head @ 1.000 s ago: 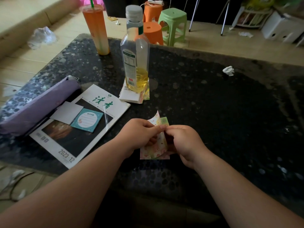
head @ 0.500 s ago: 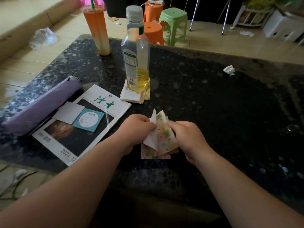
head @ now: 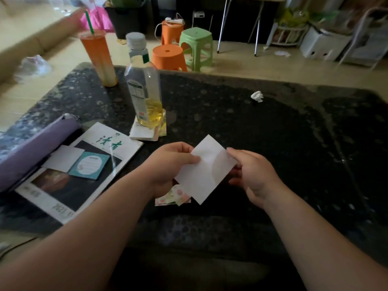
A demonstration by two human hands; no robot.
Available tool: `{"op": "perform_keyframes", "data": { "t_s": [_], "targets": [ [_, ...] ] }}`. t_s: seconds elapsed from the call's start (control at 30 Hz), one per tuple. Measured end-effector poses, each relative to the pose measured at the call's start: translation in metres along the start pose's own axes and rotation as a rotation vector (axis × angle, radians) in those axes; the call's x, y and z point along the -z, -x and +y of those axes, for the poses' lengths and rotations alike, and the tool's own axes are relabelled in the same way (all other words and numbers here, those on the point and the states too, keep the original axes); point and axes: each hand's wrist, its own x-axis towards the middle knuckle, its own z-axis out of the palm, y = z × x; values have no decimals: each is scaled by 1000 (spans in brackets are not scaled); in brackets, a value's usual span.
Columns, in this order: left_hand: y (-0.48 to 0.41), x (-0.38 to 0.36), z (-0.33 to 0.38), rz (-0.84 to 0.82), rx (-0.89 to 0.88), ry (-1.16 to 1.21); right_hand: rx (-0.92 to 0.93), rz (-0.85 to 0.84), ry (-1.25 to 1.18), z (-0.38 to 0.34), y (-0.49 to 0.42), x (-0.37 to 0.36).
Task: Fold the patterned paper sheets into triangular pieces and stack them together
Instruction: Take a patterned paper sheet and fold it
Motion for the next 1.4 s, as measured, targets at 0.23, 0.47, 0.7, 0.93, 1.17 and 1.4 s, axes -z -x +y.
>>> {"op": "perform_keyframes", "data": {
  "t_s": [0.23,0.47,0.7,0.93,1.17,1.4],
  "targets": [
    [-20,-76,-30,-14,52,-278,134,77,485,23,7,79],
    [-34,-112,-32,-76,-2,-529,61,97,604,65,-3,116],
    [-44,-116,-37,-78,-48,-403,218,103,586,59,-5,117],
    [-46,-105,-35,78,-177,-425,259,39,563,53,-4,111],
    [-46,-101,-43,104,-318,-534,-113,31,-113,50,-11,100],
    [-38,-96,-36,-191,-347,-963,-122,107,198,57,-23,91]
  ]
}}
